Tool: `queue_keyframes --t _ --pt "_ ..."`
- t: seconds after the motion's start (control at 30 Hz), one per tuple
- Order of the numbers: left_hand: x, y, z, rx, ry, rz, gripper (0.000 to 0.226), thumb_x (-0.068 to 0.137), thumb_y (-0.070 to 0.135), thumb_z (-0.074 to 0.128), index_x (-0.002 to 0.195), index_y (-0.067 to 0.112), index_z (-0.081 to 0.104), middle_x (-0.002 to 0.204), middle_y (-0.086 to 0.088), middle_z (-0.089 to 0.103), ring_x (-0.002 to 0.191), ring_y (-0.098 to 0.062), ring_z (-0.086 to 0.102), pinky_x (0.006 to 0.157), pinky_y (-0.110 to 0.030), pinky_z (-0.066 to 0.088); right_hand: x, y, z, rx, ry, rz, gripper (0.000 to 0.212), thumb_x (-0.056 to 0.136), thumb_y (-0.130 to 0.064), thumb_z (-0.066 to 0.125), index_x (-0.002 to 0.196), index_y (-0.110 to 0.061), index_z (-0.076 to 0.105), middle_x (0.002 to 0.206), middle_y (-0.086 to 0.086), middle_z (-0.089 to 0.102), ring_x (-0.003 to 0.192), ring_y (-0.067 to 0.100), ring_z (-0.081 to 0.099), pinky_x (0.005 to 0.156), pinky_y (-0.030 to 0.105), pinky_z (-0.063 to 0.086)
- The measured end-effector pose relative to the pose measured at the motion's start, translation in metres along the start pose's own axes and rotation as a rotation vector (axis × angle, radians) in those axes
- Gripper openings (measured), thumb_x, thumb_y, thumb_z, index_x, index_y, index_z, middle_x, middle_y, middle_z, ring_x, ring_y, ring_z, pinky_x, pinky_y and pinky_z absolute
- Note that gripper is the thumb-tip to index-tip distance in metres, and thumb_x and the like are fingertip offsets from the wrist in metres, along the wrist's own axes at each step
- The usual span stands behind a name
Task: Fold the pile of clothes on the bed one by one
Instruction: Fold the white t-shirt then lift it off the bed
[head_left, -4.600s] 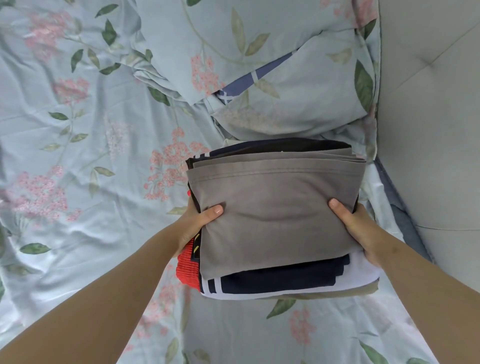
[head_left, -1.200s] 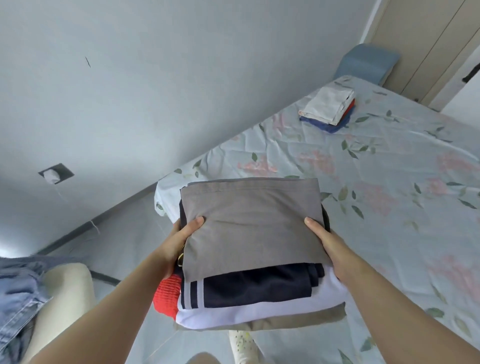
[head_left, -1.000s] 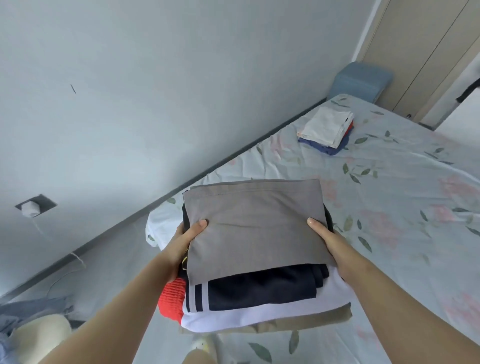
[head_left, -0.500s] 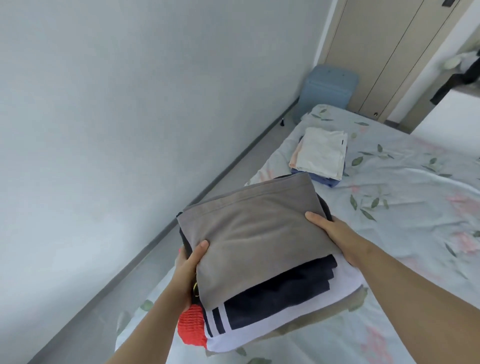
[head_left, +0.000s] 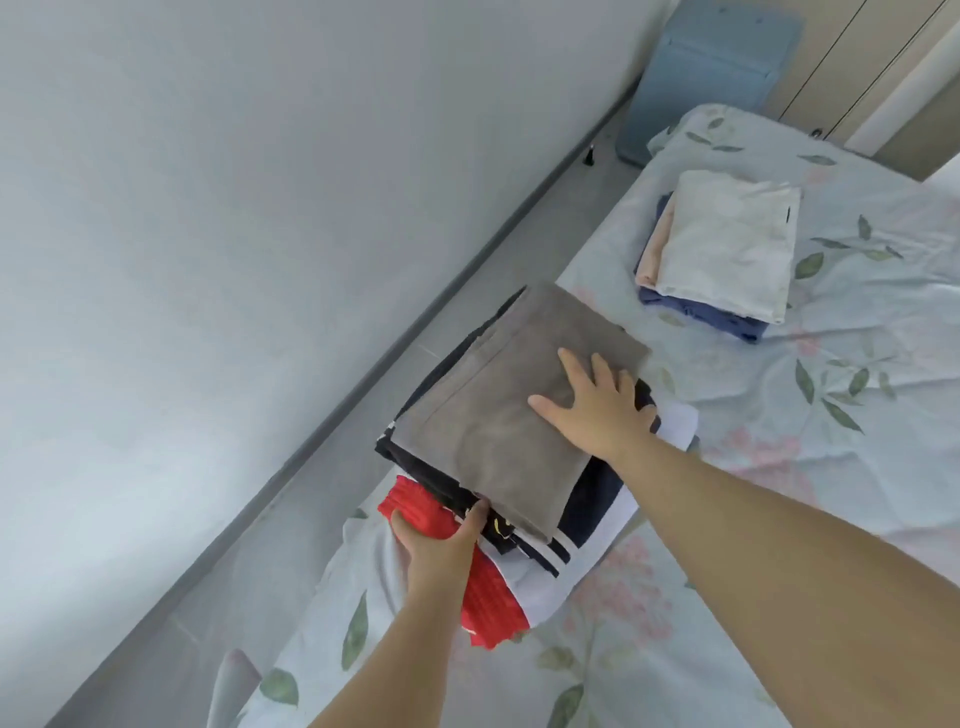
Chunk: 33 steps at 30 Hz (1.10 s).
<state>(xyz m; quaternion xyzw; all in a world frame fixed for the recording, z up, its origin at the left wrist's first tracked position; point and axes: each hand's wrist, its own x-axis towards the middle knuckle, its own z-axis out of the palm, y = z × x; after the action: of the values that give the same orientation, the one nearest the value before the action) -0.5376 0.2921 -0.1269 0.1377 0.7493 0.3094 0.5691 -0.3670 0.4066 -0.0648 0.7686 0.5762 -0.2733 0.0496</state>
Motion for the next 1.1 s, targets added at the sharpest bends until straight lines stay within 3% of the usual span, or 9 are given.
queue_keyframes --t 0.2,0.3,0.37,0.43,0.6,0.73,0.8,0.93,1.1 --pt "0.009 0.018 -0.009 0.484 0.253 0.212 0.114 0.066 0.039 0.076 0.148 0.037 -0.003 0.157 -0.003 0.003 0.144 -0.028 0.014 0.114 -0.052 0.02 0.019 -0.012 0.049 0.079 -0.077 -0.011 0.075 0.087 -0.072 0.032 0.146 -0.049 -0.008 0.158 -0.008 -0.016 0.145 0.027 -0.015 0.112 0.063 0.007" --pt "0.008 0.052 -0.01 0.435 0.188 0.624 0.092 0.065 0.022 0.069 0.14 0.049 0.022 0.157 0.01 -0.001 0.145 -0.014 0.004 0.118 -0.046 0.011 0.025 -0.012 0.055 0.085 -0.04 -0.024 0.074 0.086 -0.073 0.033 0.146 -0.049 -0.005 0.159 -0.008 -0.012 0.146 0.027 -0.013 0.111 0.065 0.005" --pt "0.017 0.083 -0.008 0.272 0.04 0.692 0.06 0.064 0.038 0.055 0.115 0.067 0.039 0.156 0.014 0.007 0.144 -0.01 0.01 0.116 -0.049 0.015 0.023 -0.009 0.057 0.083 -0.009 -0.016 0.074 0.086 -0.073 0.034 0.146 -0.05 -0.003 0.159 -0.008 -0.007 0.146 0.026 -0.01 0.11 0.065 0.006" --pt "0.04 0.109 -0.001 0.336 -0.029 0.647 0.05 0.062 0.066 0.046 0.111 0.068 0.044 0.155 0.011 0.015 0.143 -0.014 0.019 0.114 -0.052 0.02 0.022 -0.007 0.057 0.087 0.014 -0.011 0.073 0.085 -0.072 0.036 0.145 -0.05 0.0 0.158 -0.007 -0.003 0.146 0.025 -0.007 0.109 0.065 0.008" --pt "0.089 0.126 0.016 0.789 -0.257 0.352 0.128 0.03 0.08 0.068 0.143 0.047 0.017 0.144 0.004 0.037 0.128 -0.025 0.044 0.106 -0.05 0.037 0.023 -0.006 0.06 0.199 0.056 -0.029 0.074 0.083 -0.067 0.048 0.144 -0.05 0.011 0.157 -0.006 0.003 0.145 0.023 -0.005 0.11 0.063 0.007" --pt "0.097 0.117 0.018 0.687 -0.356 0.326 0.085 0.05 0.058 0.084 0.121 0.048 0.039 0.111 0.017 0.056 0.112 -0.018 0.055 0.102 -0.042 0.043 0.015 0.005 0.072 0.652 0.384 0.108 0.085 0.072 -0.05 0.073 0.142 -0.026 0.031 0.152 0.002 0.022 0.141 0.022 0.019 0.114 0.049 0.023" --pt "0.095 0.113 0.016 0.665 -0.363 0.332 0.088 0.049 0.058 0.084 0.125 0.047 0.041 0.109 0.02 0.056 0.111 -0.017 0.056 0.101 -0.041 0.043 0.009 0.004 0.075 0.874 0.478 0.319 0.097 0.067 -0.046 0.079 0.144 -0.016 0.028 0.149 0.005 0.025 0.136 0.024 0.027 0.111 0.045 0.031" --pt "0.09 0.108 0.013 0.634 -0.373 0.331 0.089 0.052 0.053 0.086 0.129 0.043 0.042 0.104 0.022 0.054 0.109 -0.015 0.054 0.101 -0.035 0.042 0.002 -0.007 0.07 1.204 0.323 0.708 0.098 0.062 -0.051 0.082 0.137 -0.008 0.034 0.132 0.008 0.045 0.112 0.028 0.05 0.093 0.042 0.046" --pt "0.087 0.105 0.009 0.626 -0.39 0.313 0.076 0.063 0.04 0.085 0.128 0.035 0.047 0.104 0.018 0.057 0.107 -0.015 0.056 0.099 -0.032 0.042 -0.003 -0.003 0.064 1.498 0.037 0.581 0.069 0.066 -0.04 0.084 0.12 -0.012 0.052 0.105 0.002 0.063 0.094 0.023 0.062 0.09 0.042 0.052"
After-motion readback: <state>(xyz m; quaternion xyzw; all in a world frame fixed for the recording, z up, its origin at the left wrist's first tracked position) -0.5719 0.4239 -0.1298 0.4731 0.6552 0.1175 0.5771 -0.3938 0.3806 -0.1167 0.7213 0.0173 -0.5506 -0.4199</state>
